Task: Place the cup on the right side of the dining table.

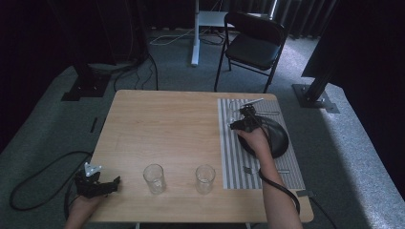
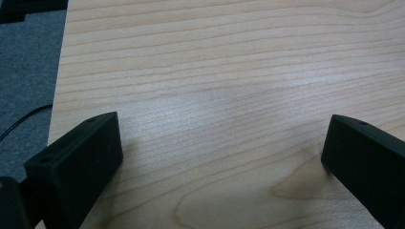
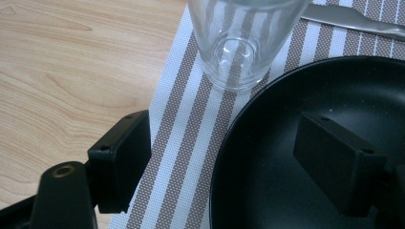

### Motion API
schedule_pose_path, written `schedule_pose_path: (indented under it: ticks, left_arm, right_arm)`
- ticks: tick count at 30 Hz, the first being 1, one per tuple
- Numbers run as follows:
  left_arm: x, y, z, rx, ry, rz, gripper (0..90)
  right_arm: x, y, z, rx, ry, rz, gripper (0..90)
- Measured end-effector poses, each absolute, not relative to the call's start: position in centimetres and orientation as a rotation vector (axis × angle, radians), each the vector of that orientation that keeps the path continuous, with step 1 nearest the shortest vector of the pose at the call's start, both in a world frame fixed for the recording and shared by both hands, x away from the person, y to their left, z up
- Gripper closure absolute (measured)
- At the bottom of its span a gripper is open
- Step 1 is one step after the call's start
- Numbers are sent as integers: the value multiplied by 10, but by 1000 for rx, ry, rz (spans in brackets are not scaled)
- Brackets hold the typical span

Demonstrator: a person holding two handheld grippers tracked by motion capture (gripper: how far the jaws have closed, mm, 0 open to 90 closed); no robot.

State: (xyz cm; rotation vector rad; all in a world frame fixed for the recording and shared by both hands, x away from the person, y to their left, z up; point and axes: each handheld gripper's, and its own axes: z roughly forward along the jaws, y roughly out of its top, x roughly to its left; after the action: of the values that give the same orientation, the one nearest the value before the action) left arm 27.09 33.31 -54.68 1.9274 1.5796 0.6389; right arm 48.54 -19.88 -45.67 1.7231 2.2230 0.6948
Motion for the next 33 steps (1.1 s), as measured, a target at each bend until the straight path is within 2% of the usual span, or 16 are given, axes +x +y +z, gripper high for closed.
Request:
schedule_pose_path:
  ticks: [33]
  left_arm:
    - [271, 333, -547, 1927, 1579, 639, 6]
  right_arm:
    - [427, -206, -471, 1634, 2213, 782, 198]
